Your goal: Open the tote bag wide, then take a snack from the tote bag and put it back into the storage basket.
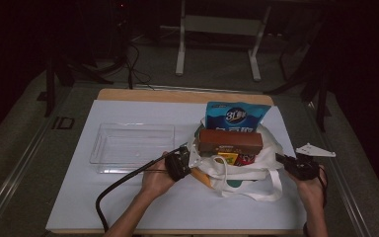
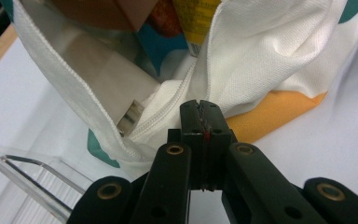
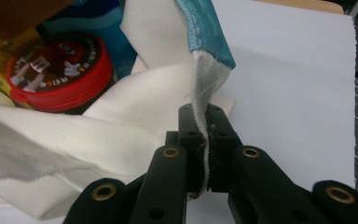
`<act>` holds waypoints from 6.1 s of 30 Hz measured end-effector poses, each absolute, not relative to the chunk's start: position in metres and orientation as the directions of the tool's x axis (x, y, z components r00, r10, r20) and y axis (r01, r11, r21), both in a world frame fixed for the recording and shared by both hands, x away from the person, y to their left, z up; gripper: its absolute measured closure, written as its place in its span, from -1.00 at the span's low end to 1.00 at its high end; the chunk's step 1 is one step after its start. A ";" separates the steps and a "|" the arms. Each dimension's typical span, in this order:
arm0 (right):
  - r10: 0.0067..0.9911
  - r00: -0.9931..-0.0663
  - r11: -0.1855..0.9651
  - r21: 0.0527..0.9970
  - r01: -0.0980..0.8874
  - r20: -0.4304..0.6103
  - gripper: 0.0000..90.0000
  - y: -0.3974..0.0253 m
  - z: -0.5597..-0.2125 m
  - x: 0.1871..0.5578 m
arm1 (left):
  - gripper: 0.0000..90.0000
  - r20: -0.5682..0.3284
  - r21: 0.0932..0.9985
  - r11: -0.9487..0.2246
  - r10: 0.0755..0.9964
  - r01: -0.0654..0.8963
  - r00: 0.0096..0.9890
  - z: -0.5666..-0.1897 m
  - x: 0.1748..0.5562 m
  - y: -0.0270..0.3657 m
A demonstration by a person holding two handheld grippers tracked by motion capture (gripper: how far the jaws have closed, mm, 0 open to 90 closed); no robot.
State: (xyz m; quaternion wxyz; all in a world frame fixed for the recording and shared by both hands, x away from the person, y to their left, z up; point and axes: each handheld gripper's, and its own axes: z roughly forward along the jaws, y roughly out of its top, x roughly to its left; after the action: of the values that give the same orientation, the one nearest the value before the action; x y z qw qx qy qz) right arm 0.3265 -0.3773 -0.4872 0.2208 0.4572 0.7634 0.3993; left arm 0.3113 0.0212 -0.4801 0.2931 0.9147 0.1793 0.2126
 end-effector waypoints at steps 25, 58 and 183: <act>0.876 -0.481 0.253 0.831 0.496 0.021 0.88 -0.376 -0.483 0.322 | 0.76 0.203 0.714 -0.674 0.460 0.190 0.864 -0.463 0.318 0.046; 0.879 -0.476 0.200 0.890 0.409 0.021 0.67 -0.395 -0.470 0.274 | 0.51 0.037 0.841 -0.491 0.469 0.226 0.882 -0.417 0.338 0.094; 0.872 -0.484 0.227 0.821 0.525 0.068 0.60 -0.398 -0.514 0.265 | -0.03 0.187 0.201 -0.978 -0.021 -0.059 0.982 -0.363 0.397 -0.018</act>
State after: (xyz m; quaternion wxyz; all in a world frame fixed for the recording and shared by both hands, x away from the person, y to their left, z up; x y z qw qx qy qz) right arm 0.2648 -0.3984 -0.5137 0.2094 0.4628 0.7547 0.4152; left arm 0.3968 -0.0181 -0.3629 0.1032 0.9902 -0.0204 0.0921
